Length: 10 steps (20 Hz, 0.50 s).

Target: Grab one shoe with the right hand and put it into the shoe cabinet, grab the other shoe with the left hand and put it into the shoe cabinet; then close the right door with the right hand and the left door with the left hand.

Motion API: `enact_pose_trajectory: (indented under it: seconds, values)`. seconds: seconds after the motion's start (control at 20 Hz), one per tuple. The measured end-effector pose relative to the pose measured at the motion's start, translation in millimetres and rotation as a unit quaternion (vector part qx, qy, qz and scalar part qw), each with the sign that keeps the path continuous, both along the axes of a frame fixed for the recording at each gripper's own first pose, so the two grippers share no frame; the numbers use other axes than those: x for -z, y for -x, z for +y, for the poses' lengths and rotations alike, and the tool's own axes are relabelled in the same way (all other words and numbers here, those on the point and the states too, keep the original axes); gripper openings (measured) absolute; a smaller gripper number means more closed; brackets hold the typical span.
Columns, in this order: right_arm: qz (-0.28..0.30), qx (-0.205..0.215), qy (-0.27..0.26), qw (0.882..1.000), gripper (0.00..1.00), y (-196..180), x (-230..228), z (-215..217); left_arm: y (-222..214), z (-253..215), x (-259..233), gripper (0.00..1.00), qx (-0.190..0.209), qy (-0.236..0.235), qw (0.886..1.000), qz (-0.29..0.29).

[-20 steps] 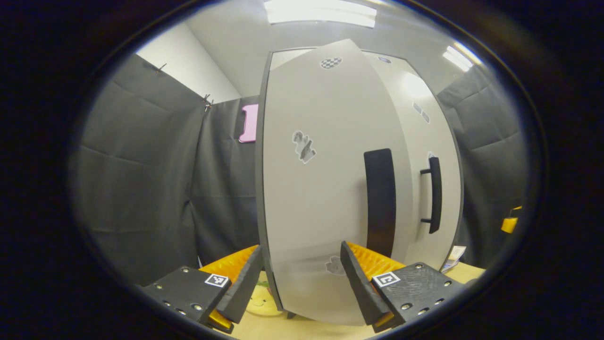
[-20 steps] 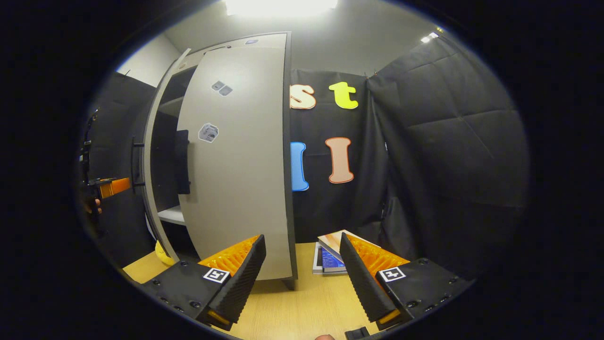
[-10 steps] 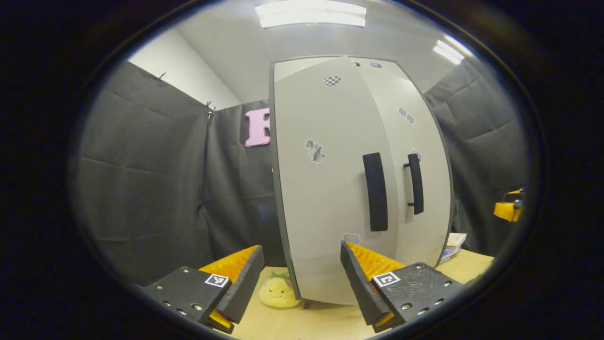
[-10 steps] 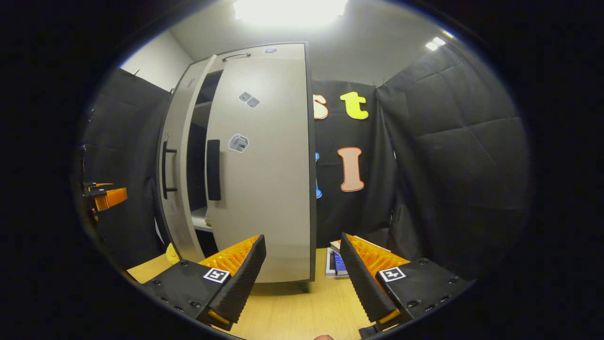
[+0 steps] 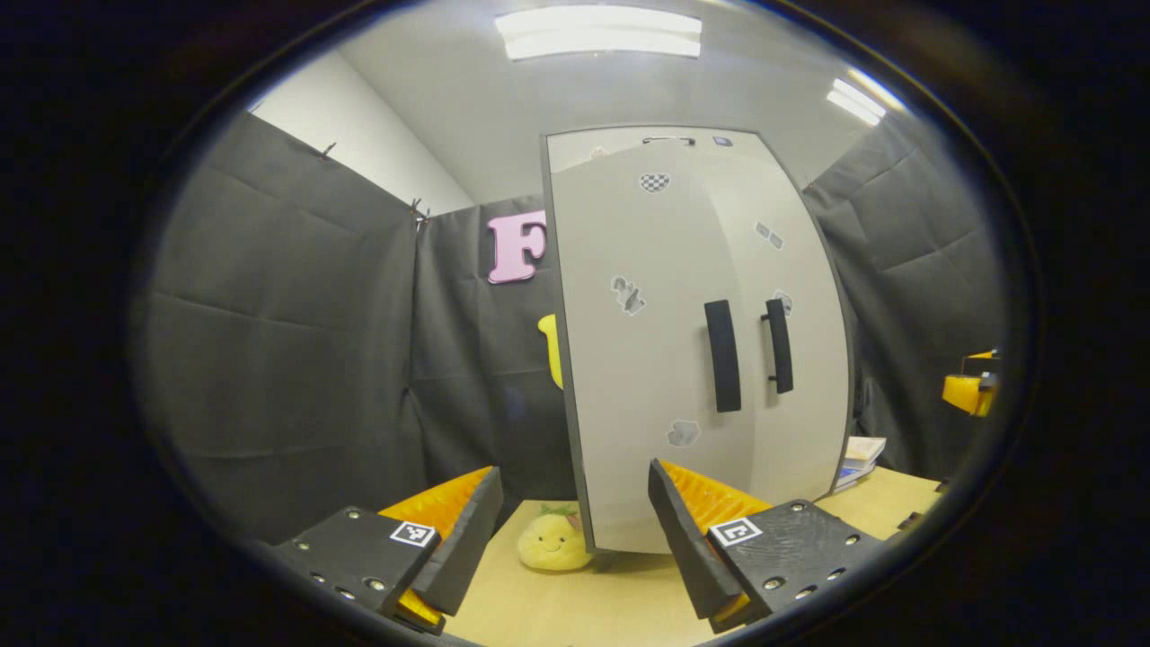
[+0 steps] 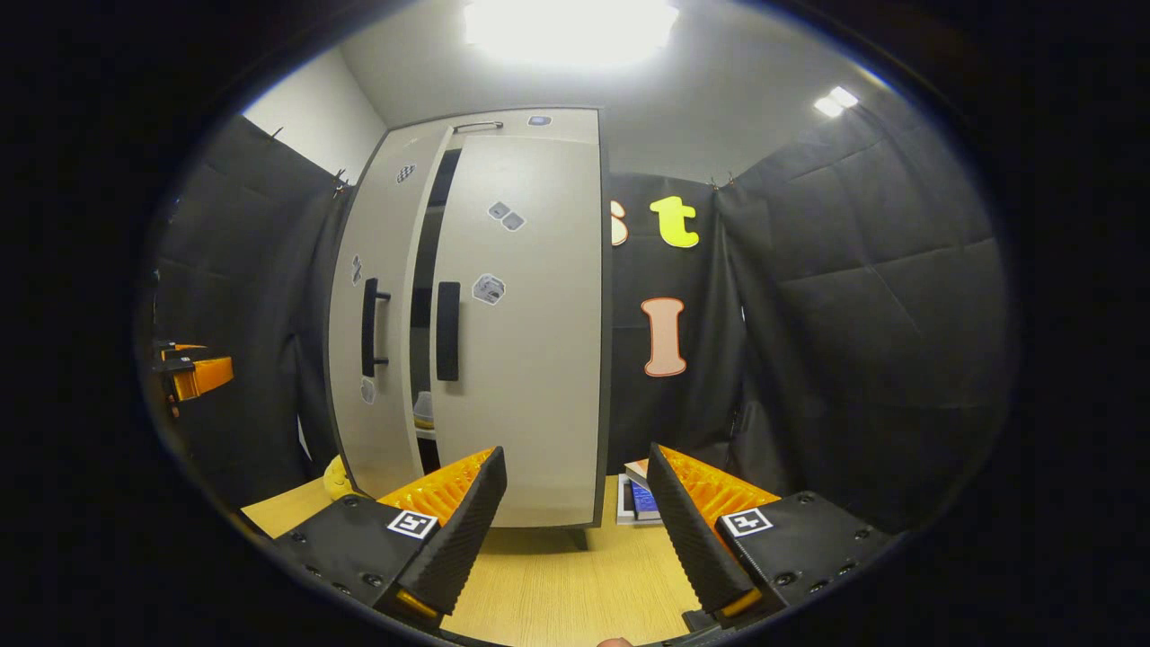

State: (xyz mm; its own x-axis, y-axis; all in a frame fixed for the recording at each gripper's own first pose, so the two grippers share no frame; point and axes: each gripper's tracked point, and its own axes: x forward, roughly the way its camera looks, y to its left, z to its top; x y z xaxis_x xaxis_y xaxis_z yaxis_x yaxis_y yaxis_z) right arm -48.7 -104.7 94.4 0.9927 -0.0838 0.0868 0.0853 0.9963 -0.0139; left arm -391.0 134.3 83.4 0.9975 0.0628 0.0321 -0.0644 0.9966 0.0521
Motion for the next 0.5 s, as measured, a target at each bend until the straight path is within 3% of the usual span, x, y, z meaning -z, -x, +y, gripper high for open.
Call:
enact_pose_trajectory:
  seconds: [0.5]
  values:
    - [-0.024,0.004,0.016,1.0,0.99,29.2,-8.0,9.2,30.5,12.7,-1.1,0.93,-0.004,0.001,1.0,-0.01]
